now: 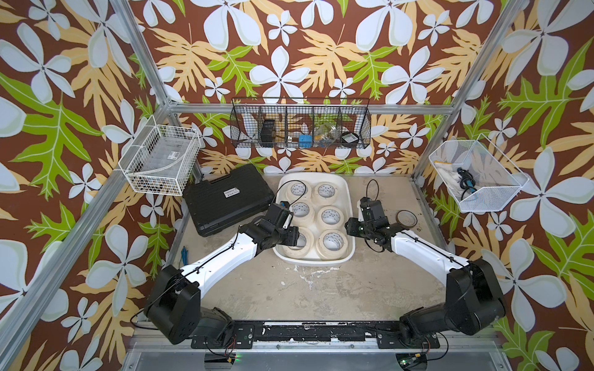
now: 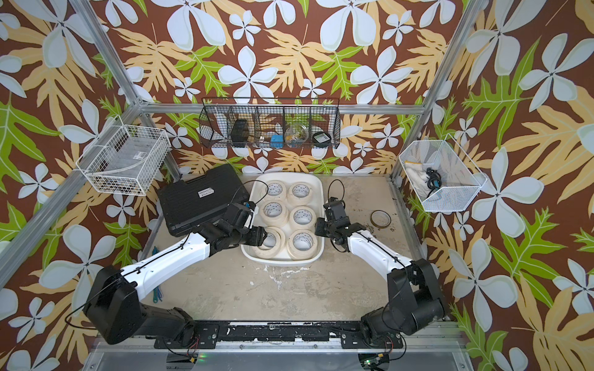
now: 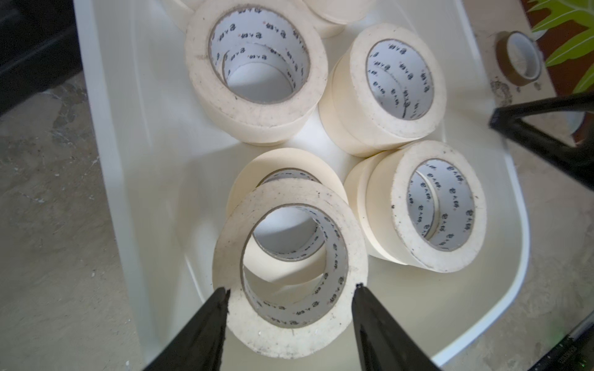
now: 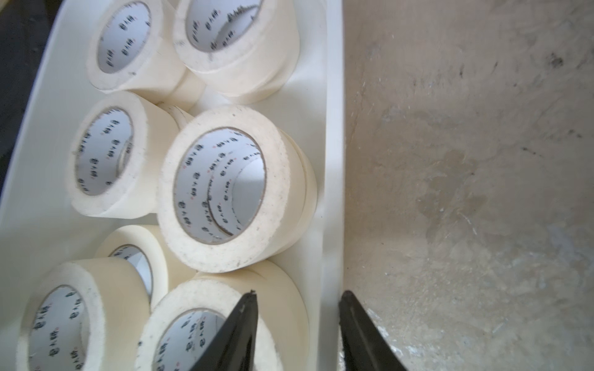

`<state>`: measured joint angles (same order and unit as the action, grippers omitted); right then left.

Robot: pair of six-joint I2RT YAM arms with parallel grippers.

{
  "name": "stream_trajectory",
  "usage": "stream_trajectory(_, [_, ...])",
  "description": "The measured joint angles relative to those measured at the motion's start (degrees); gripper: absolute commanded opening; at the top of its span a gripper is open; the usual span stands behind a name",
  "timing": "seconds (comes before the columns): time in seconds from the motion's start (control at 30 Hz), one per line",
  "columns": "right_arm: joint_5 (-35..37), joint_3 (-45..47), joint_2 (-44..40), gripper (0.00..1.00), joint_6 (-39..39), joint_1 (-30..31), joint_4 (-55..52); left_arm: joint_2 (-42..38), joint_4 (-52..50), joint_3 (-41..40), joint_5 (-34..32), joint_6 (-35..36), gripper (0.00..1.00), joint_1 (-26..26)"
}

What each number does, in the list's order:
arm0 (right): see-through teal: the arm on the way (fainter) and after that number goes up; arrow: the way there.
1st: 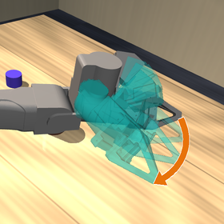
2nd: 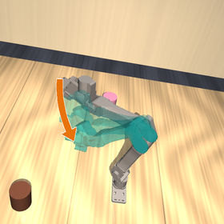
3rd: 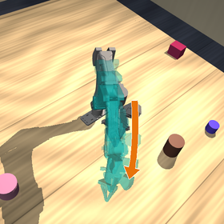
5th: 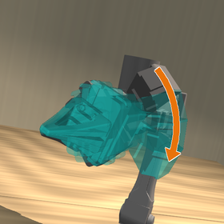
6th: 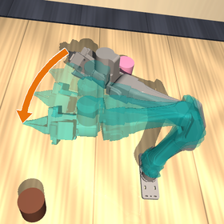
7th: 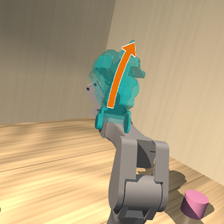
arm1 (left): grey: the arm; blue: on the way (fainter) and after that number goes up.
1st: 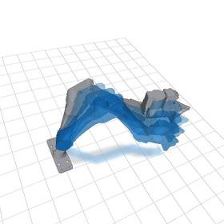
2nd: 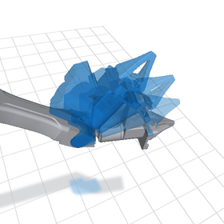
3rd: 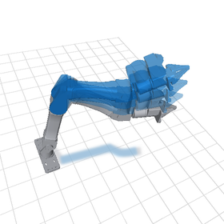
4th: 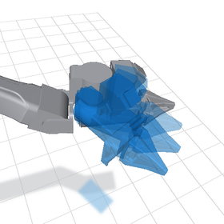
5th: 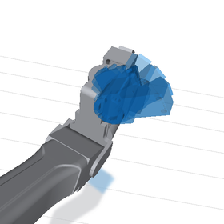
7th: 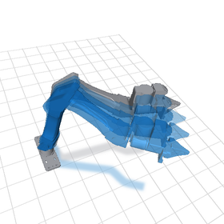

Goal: Take out the art tape in the storage box
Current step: Move the storage box to the center of the board, then pick up the art tape from the storage box.

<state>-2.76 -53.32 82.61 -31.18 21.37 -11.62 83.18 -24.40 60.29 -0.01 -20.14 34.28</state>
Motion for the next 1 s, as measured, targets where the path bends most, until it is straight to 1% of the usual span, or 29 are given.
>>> stream_trajectory(0.1, [-0.2, -0.7, -2.8, 0.47, 0.5, 0.0, -1.1, 4.0, -2.8, 3.3, -2.4, 1.2, 0.56, 0.0])
stream_trajectory(0.3, [-1.8, -0.3, -8.6, 0.47, 1.6, 0.0, -3.5, 8.7, -6.6, 6.0, -6.1, 2.9, 0.58, 0.0])
stream_trajectory(0.47, [-2.4, -0.1, -12.5, 0.47, 2.0, 0.0, -5.8, 12.0, -8.0, 7.5, -7.9, 3.5, 0.54, 0.0])
stream_trajectory(0.53, [-2.9, -0.1, -13.6, 0.47, 2.1, 0.0, -6.6, 12.9, -8.1, 7.7, -8.4, 3.6, 0.46, 0.0])
stream_trajectory(0.6, [-3.0, -0.1, -14.5, 0.47, 2.4, 0.0, -7.1, 13.7, -8.2, 8.0, -8.8, 3.7, 0.44, 0.0])
stream_trajectory(0.63, [-3.1, -0.1, -14.8, 0.47, 2.8, 0.0, -7.3, 14.2, -8.2, 8.1, -8.8, 3.7, 0.39, 0.0])
stream_trajectory(0.67, [-3.2, 0.0, -15.0, 0.47, 2.7, 0.0, -7.5, 14.4, -8.2, 8.1, -8.8, 3.7, 0.37, 0.0])
stream_trajectory(0.73, [-3.2, 0.2, -15.2, 0.47, 2.7, 0.0, -7.8, 14.9, -8.1, 8.1, -8.7, 3.7, 0.36, 0.0])
stream_trajectory(0.77, [-3.2, 0.3, -15.2, 0.47, 2.7, 0.0, -7.8, 15.1, -8.0, 8.1, -8.5, 3.7, 0.33, 0.0])
stream_trajectory(0.87, [-3.5, 0.6, -15.2, 0.47, 2.8, 0.0, -8.1, 15.4, -7.9, 8.1, -8.5, 3.9, 0.25, 0.0])
stream_trajectory(0.9, [-3.6, 0.7, -15.3, 0.47, 2.8, 0.0, -8.1, 15.4, -7.9, 8.1, -8.3, 3.7, 0.21, 0.0])
stream_trajectory(1.0, [-4.4, 1.0, -15.4, 0.47, 2.7, 0.0, -8.1, 15.4, -7.8, 8.1, -8.4, 3.5, 0.14, 0.0])
